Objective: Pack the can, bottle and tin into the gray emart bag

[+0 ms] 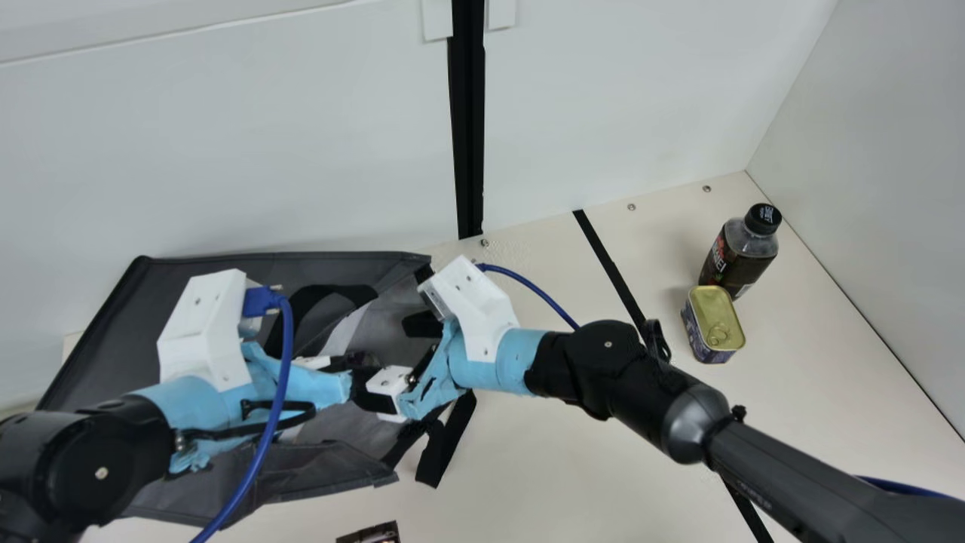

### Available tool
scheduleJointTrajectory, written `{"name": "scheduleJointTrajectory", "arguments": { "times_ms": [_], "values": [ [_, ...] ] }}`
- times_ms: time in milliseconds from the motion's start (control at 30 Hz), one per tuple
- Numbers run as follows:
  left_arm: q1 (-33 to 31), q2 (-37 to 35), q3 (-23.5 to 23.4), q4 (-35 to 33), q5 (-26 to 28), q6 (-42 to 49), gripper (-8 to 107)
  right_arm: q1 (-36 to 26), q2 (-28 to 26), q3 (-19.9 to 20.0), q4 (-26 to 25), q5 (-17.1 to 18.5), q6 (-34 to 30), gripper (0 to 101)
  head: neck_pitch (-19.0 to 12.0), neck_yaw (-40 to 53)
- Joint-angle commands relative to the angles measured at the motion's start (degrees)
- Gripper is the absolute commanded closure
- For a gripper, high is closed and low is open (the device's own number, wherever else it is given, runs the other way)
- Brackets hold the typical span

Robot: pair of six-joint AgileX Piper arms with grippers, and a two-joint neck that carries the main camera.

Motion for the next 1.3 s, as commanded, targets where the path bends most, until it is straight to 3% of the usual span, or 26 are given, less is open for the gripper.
{"name": "scheduleJointTrajectory", "arguments": {
  "times_ms": [0,667,1267],
  "values": [
    [0.0,0.0,0.0,0.0,0.0,0.0,89,-0.2,-1.0,0.5,-0.7,-0.3,0.4,10,-1.3,0.0],
    [0.0,0.0,0.0,0.0,0.0,0.0,89,-2.9,-11.7,4.3,-11.6,-3.1,9.5,10,-1.3,0.0],
    [0.0,0.0,0.0,0.0,0.0,0.0,89,-7.3,-20.0,4.6,-26.5,-3.4,20.6,10,-1.3,0.0]
  ]
}}
